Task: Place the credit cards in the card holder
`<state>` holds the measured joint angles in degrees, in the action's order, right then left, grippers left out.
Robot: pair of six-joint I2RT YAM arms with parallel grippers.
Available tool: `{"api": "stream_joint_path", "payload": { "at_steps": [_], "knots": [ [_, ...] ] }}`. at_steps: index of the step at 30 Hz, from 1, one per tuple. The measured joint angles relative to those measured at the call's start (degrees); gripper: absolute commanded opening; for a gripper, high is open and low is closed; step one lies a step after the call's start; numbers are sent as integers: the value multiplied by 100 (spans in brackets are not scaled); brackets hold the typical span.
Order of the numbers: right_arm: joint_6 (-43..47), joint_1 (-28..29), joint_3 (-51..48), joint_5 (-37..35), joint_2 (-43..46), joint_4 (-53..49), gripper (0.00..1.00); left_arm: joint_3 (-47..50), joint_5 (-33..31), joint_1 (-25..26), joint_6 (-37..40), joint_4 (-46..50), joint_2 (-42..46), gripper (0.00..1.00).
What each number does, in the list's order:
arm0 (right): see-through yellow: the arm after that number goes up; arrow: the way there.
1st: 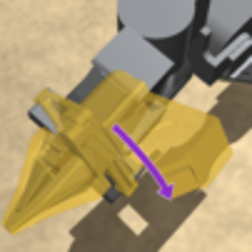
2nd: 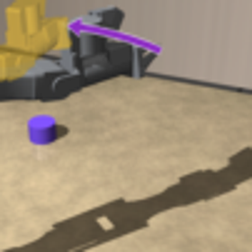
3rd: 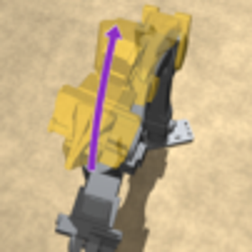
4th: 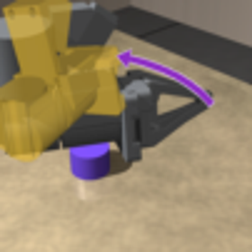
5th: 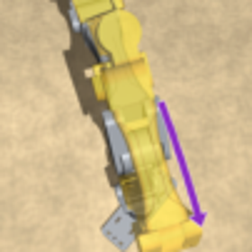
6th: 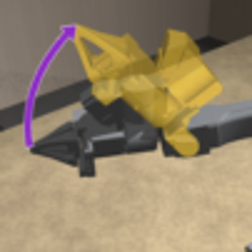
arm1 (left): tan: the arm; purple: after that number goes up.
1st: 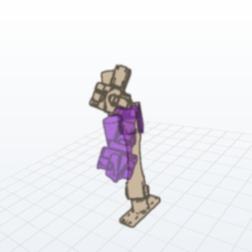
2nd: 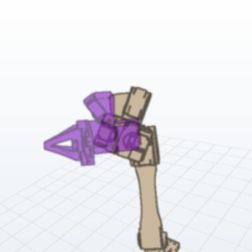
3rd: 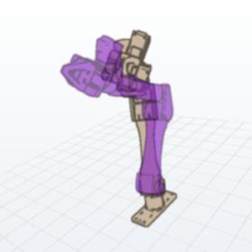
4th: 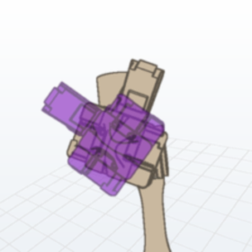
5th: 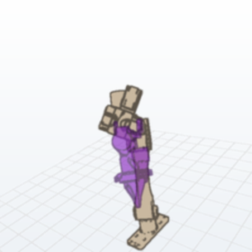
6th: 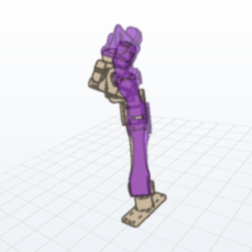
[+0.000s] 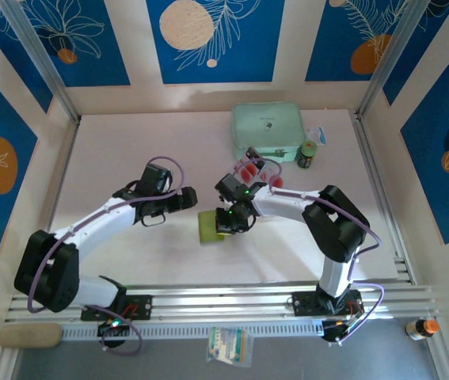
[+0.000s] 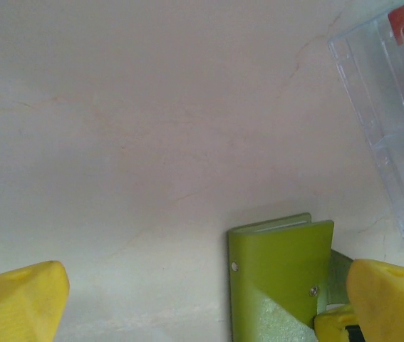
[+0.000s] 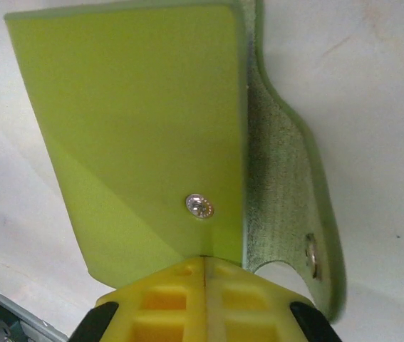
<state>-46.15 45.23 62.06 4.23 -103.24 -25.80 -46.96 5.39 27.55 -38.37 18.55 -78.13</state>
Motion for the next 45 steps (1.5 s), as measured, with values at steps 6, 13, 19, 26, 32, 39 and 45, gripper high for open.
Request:
{"api": "stream_joint_path", "payload": {
  "at_steps": [6, 13, 19, 26, 32, 39, 45],
  "knots": [
    [-42, -37, -190, 74, 96, 249, 2, 0, 13, 369, 127, -4, -269, 100],
    [-83, -37, -319, 92, 160, 415, 2, 0, 4, 730, 234, -46, -734, 100],
    [-149, -37, -407, 118, 201, 529, 2, 0, -52, 892, 341, -160, -1040, 100],
    [-192, -39, -409, 133, 210, 525, 1, -2, -216, 1003, 492, -184, -1220, 100],
    [-162, -168, -398, 66, 494, 177, 2, -160, -654, 1246, 680, 24, -1386, 100],
    [28, -660, -96, -103, 918, -334, 6, -315, -1091, 1471, 745, 201, -1510, 100],
    [251, -732, 247, -177, 767, -697, 16, -315, -1239, 1534, 745, 203, -1510, 100]
  ]
}}
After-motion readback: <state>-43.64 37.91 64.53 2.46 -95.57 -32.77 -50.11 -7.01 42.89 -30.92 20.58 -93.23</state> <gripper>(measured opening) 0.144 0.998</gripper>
